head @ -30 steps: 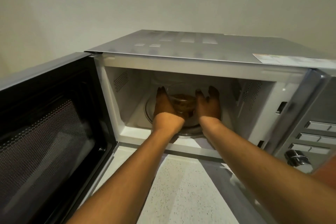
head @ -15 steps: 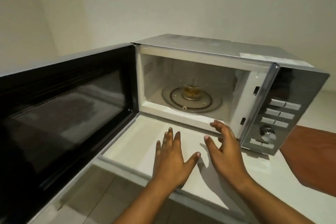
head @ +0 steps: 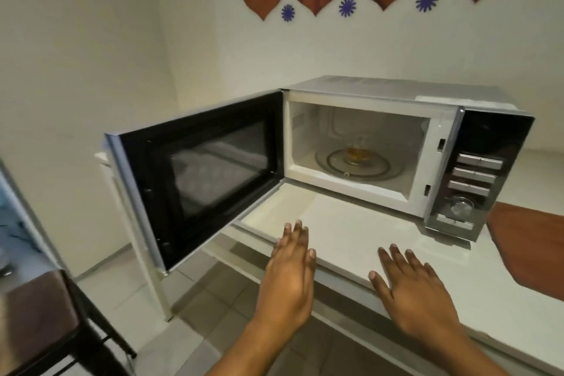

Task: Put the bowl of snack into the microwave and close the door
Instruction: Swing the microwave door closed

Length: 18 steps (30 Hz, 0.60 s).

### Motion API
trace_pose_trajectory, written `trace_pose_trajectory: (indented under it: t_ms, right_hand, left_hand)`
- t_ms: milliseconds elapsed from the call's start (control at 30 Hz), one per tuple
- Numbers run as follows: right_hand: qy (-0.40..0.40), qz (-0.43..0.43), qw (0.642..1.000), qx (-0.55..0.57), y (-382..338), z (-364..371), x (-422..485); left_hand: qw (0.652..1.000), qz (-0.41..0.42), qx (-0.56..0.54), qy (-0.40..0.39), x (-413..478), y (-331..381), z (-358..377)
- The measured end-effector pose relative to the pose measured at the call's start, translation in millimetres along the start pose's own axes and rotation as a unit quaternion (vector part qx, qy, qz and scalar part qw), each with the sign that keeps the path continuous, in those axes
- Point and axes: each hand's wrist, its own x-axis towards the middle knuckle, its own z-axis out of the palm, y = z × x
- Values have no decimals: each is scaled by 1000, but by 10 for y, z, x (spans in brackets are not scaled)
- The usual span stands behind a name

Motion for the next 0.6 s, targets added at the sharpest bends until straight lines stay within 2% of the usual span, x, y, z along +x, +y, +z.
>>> trace_pose_trajectory:
  t_ms: [133,200,300,400,500,600]
  right_hand:
    - [-36,13,999,-8,-38,-79,26]
    - [-64,23,997,-21,-60,-130,18]
    - [-119,32,991,-41,-100,-270,79]
    - [-148,39,987,-51,-195,-349,100]
    - [-137,52,988,-51,-195,-393,81]
    - [-65,58,994,-66,-172,-318,92]
  left_hand:
    - [983,43,-36,175,-46,-7,-860]
    - [957,70,-43,279,-34,-46,-1259]
    - [912,58,-55,403,43,-137,-1782]
    - [908,0,-82,412,179,-230,-2094]
    - [923,-47,-104,369,339,-272,-2178]
    - [929,-50,-147,336,450,-240,-2138]
